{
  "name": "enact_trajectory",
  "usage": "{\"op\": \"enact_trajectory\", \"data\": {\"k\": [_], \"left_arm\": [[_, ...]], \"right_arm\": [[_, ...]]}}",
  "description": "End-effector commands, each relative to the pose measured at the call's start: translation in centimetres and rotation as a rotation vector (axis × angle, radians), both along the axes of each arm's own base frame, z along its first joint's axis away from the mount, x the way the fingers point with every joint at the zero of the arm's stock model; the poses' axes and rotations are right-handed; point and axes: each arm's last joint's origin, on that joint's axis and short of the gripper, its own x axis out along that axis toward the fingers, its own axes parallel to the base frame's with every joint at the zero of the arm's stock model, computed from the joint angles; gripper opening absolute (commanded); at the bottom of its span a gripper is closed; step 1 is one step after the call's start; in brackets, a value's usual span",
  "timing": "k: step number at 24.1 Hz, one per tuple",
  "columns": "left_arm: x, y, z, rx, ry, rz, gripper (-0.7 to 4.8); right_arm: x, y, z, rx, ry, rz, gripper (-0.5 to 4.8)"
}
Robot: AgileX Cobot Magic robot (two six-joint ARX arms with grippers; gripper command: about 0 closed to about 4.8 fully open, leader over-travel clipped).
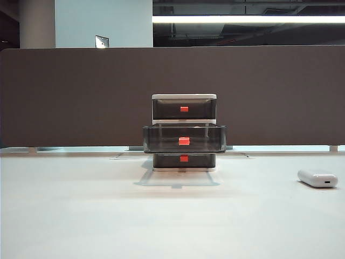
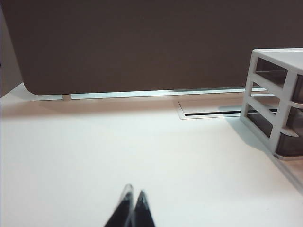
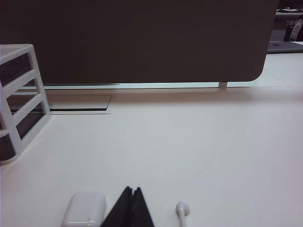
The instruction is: Pick up the earphone case on the table, open the lid, insert the wireless earphone on the table into it, close the lid, put the earphone case into the second layer of the drawer, and finally close the drawer.
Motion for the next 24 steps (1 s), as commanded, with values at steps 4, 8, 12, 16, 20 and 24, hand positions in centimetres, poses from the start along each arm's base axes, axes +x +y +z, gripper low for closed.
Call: {"op": "enact_trajectory", "data": {"k": [4,8,12,16,20,24], "left_arm": [[0.0,0.0,0.1,0.024,-0.019,0.0,-0.06],[0.0,0.0,0.7,-0.09,-0.061,-0.008,-0.05],[-0.6,0.0,3.0,-0.17,-0.14,-0.021,-0.06],[-1.5,0.0,5.7,-0.248,-0.197,-0.04,-0.06],[-1.8,0.0,7.7,-0.264,-0.227,-0.049,-0.06],[-1.5,-0.4,9.5,-0.27,-0.21,-0.094,-0.06]], "right_arm": [[0.0,0.0,-0.1,-0.001,-0.01,-0.001,0.0],[0.0,0.0,0.0,0.005,-0.014,-0.001,-0.01],[-0.2,0.0,1.4,0.079,-0.052,0.001,-0.01],[-1.0,0.0,4.1,0.138,-0.095,0.004,-0.02],[-1.5,0.0,6.4,0.137,-0.098,0.004,-0.02],[-1.5,0.0,8.6,0.136,-0.066,0.003,-0.01]]}}
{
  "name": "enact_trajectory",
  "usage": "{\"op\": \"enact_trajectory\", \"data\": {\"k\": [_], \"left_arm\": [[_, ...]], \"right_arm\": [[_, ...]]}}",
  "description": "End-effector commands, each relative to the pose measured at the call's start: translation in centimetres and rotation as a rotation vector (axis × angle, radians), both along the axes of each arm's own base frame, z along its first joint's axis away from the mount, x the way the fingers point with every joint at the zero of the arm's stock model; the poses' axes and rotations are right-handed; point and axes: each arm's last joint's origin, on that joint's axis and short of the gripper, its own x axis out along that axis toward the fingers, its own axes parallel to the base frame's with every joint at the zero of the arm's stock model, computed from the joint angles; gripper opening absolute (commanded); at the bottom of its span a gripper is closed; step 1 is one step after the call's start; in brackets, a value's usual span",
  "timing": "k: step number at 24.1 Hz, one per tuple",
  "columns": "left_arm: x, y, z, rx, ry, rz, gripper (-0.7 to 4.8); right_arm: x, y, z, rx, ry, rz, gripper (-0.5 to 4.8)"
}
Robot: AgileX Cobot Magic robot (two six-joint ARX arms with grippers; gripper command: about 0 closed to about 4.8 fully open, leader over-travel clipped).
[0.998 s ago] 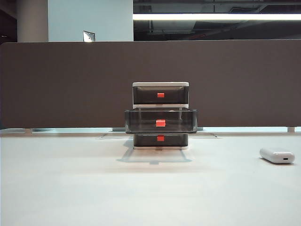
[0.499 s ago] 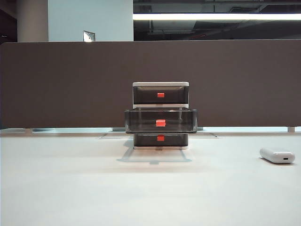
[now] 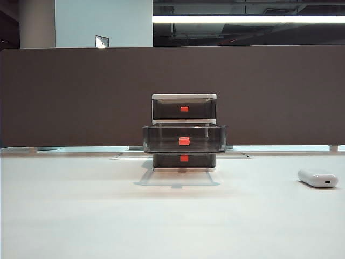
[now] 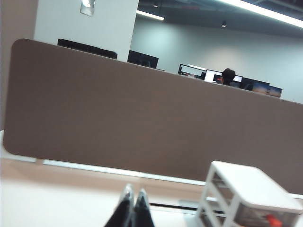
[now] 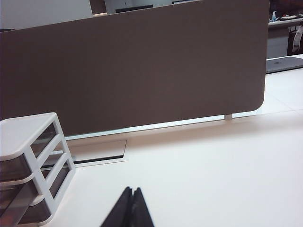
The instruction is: Pick up the earphone case on the table, open the lid, insert the wireless earphone on the table into it, close the lid, put the earphone case into the second layer of the drawer, and finally close the drawer.
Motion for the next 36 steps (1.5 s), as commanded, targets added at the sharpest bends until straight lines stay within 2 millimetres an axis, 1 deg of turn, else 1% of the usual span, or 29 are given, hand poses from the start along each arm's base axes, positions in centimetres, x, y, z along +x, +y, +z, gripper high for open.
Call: {"op": "enact_trajectory", "data": {"k": [1,4,5,9,11,12,13,15,19,23,28,30,33,36], "left_arm": [[0.5,-0.5,1.4,-0.002,0.016,-0.06,-0.06],[1.3,-1.3,2.4,0.008,0.057,-0.139,-0.06],[1.9,-1.9,2.8,0.013,0.085,-0.193,-0.05],[3.0,-3.6,3.2,0.054,0.144,-0.31,-0.05],[3.6,-5.2,3.4,0.072,0.188,-0.412,-0.06],[3.7,-6.1,3.3,0.085,0.216,-0.47,-0.06],[3.7,-6.5,3.2,0.092,0.232,-0.499,-0.06],[3.5,-8.0,2.6,0.126,0.292,-0.593,-0.06],[2.8,-9.3,1.9,0.23,0.347,-0.682,-0.06],[2.2,-9.9,1.7,0.264,0.372,-0.742,-0.06],[2.2,-10.0,1.3,0.289,0.429,-0.747,-0.06],[2.2,-10.0,1.1,0.306,0.467,-0.746,-0.06],[2.4,-10.2,1.2,0.325,0.494,-0.745,-0.06],[3.0,-10.7,1.7,0.33,0.508,-0.745,-0.06]], "right_arm": [[0.2,0.0,1.3,0.002,0.027,0.001,-0.02],[0.7,0.1,2.5,0.001,0.055,0.015,-0.01],[1.0,0.1,3.1,-0.004,0.078,0.024,-0.01],[1.8,0.2,4.1,-0.028,0.119,0.034,-0.01],[2.5,0.2,4.8,-0.035,0.168,0.037,-0.01],[2.9,0.2,5.0,-0.035,0.19,0.055,-0.01],[3.1,0.3,5.1,-0.035,0.199,0.067,-0.01],[3.9,0.6,5.2,-0.031,0.249,0.152,-0.01],[5.0,0.7,5.0,-0.02,0.366,0.211,-0.01],[6.0,0.8,4.6,-0.007,0.499,0.224,-0.01],[7.3,0.9,4.6,-0.04,0.643,0.26,-0.01],[8.2,1.2,4.8,-0.076,0.706,0.289,-0.01],[9.1,1.7,5.0,-0.114,0.742,0.323,-0.01],[10.6,2.7,4.9,-0.127,0.792,0.367,-0.01]]}}
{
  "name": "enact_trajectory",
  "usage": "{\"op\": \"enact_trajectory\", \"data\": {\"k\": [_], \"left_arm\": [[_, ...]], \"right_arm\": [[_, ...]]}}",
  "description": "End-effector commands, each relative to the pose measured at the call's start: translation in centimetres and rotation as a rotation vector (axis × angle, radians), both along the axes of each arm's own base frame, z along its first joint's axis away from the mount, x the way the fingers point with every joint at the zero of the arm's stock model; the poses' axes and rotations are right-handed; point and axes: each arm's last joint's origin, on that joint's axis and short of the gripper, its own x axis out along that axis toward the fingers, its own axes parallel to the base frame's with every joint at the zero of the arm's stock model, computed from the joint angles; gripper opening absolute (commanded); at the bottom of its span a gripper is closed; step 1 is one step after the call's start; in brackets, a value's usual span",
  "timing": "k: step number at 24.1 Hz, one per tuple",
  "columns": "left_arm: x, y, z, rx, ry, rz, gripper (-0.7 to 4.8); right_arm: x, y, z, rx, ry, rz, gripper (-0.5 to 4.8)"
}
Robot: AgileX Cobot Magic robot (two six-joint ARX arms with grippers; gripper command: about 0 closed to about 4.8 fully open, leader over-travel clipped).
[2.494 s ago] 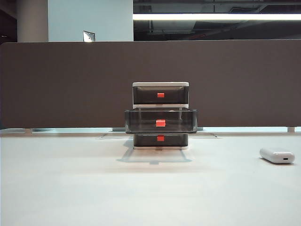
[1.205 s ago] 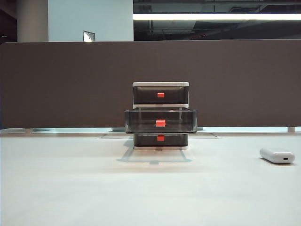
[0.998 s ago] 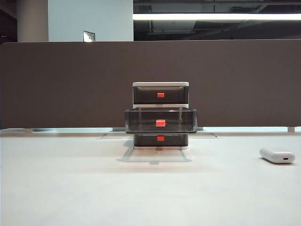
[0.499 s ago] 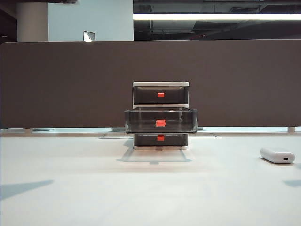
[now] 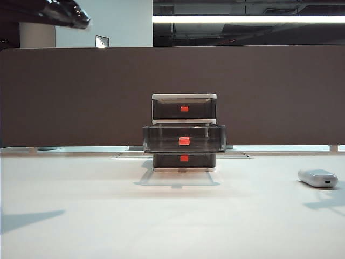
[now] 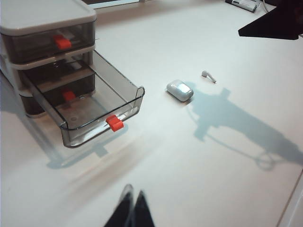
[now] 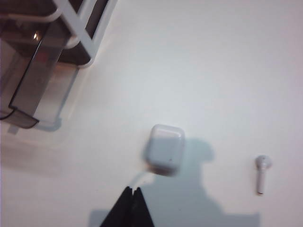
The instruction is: Pick up the earphone case on the table, open the lid, insert the wireless earphone on the table into it, close the lid, put the earphone case into the second layer of the drawer, and finally close the drawer.
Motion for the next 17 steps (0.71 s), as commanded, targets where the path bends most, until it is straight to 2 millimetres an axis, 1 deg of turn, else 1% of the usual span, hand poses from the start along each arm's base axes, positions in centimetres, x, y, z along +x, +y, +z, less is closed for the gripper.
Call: {"op": "enact_trajectory", "data": {"k": [1,5,7,8,9,11,12,13,17], "left_arm": [[0.5,-0.5,0.8,0.001,-0.009,-0.006,-0.06],[1.1,-1.1,1.2,0.016,-0.005,-0.009,-0.05],[1.1,-1.1,1.2,0.027,-0.018,-0.014,-0.06],[1.1,-1.1,1.2,0.029,-0.02,-0.015,-0.06],[1.1,-1.1,1.2,0.029,-0.02,-0.015,-0.06],[1.1,-1.1,1.2,0.028,-0.02,-0.015,-0.06],[1.1,-1.1,1.2,0.026,-0.023,-0.015,-0.06],[1.1,-1.1,1.2,0.023,-0.026,-0.015,-0.06],[1.2,-1.2,1.4,0.013,-0.036,-0.015,-0.06]], "right_arm": [[1.2,0.7,0.1,-0.007,0.03,0.037,-0.01],[3.1,1.3,-0.5,-0.017,0.117,0.05,-0.01],[3.6,1.3,-0.7,-0.019,0.135,0.05,0.0],[3.8,1.4,-0.9,-0.021,0.146,0.05,0.12],[4.1,1.4,-1.1,-0.022,0.156,0.05,0.62],[4.6,1.4,-1.5,-0.024,0.18,0.051,2.9],[4.8,1.5,-1.7,-0.024,0.191,0.052,3.75],[5.0,1.5,-1.9,-0.02,0.202,0.057,4.07],[5.8,1.7,-2.8,-0.018,0.238,0.063,4.05]]}}
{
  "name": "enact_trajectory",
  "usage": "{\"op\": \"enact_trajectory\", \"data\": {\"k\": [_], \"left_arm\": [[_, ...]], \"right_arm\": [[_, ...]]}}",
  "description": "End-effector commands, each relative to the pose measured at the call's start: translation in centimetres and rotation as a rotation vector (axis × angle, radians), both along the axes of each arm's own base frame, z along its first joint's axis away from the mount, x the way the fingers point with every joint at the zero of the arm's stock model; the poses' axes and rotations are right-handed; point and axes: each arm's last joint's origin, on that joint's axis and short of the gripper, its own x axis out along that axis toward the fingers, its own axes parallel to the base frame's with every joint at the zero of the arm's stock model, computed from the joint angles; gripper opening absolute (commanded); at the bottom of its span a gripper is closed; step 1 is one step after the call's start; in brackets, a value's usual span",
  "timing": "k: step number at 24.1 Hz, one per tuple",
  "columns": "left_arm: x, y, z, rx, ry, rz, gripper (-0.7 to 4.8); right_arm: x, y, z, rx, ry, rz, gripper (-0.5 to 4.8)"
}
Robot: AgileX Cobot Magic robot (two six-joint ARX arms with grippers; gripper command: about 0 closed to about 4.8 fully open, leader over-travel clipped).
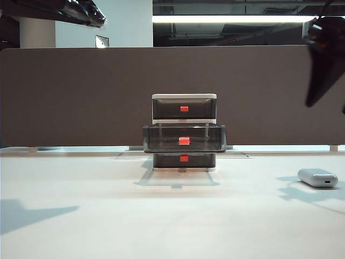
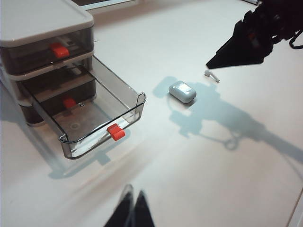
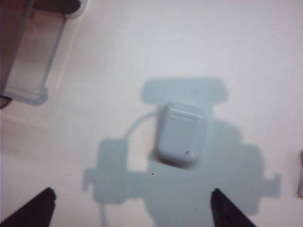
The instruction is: Pick up the earphone case on the table, open the lid, insert the wireless earphone on the table into it, close the lid, put the earphone case into the second layer of the drawer, and finally close the drawer.
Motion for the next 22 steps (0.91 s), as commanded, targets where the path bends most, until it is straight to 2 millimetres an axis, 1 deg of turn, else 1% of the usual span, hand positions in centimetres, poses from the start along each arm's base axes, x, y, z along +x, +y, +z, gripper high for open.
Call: {"op": "enact_trajectory", "data": {"k": [1,3,7,10,13,17,22], "left_arm": [[0.0,-0.1,0.5,-0.027,-0.031,-0.005,-0.06],[0.1,-0.1,0.6,-0.034,-0.037,-0.005,-0.06],[0.1,-0.1,0.7,-0.043,-0.043,-0.004,-0.06],[0.1,-0.1,0.7,-0.044,-0.044,-0.004,-0.06],[0.1,-0.1,0.7,-0.044,-0.044,-0.004,-0.06],[0.1,-0.1,0.7,-0.044,-0.044,-0.004,-0.06],[0.1,-0.1,0.7,-0.044,-0.044,-0.004,-0.06]], "right_arm": [[0.8,0.2,-0.5,0.004,0.015,0.009,4.04],[1.4,0.2,-1.0,-0.006,0.081,0.008,4.05],[2.9,0.4,-1.2,-0.045,0.175,-0.008,4.05],[5.2,0.6,-1.1,-0.053,0.226,-0.008,4.04],[6.9,0.9,-1.2,-0.054,0.24,-0.007,4.05],[8.1,1.0,-1.7,-0.077,0.268,-0.017,4.04],[9.0,1.0,-3.1,-0.103,0.32,-0.021,4.04]]}}
